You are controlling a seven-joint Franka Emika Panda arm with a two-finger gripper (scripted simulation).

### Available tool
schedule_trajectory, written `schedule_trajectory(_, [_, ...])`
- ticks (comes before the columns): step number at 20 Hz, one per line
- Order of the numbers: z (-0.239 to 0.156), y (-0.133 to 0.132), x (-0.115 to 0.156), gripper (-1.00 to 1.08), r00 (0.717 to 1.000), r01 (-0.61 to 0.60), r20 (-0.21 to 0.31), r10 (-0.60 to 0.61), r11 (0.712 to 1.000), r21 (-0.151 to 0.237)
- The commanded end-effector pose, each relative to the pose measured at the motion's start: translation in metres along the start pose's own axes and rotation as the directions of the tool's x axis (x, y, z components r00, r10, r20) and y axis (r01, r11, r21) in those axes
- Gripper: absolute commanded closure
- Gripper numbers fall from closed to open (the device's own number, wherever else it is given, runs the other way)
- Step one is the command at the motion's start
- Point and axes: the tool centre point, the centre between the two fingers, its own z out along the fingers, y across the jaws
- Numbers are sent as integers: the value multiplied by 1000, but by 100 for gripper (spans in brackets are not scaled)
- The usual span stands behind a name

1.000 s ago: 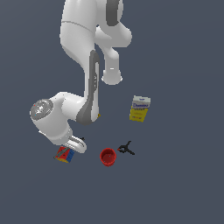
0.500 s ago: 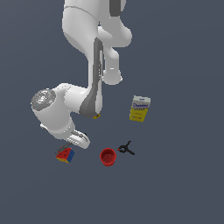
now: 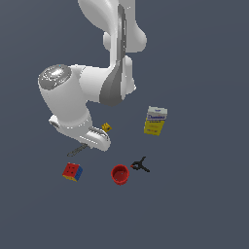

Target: Pick up a designated object from a clutter of objects.

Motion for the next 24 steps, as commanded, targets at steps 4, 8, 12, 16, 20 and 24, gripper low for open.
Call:
schedule_trajectory(4, [-59,-25,-25,108,1000,-1,-1,1,1000,-1])
schedule_trajectory(8, [-102,-43,-42,108,1000,-2,-1,2,1000,-3])
schedule_trajectory(12, [-144,-61,-59,108,1000,-4,-1,4,1000,-5])
schedule_trajectory(16, [-182,-78,-73,108,1000,-4,-1,4,1000,-5])
schedule_trajectory(20, [-213,-92,-84,108,1000,-4,-1,4,1000,-5])
schedule_trajectory(24, [-234,-102,-91,108,1000,-5,0,5,1000,-4])
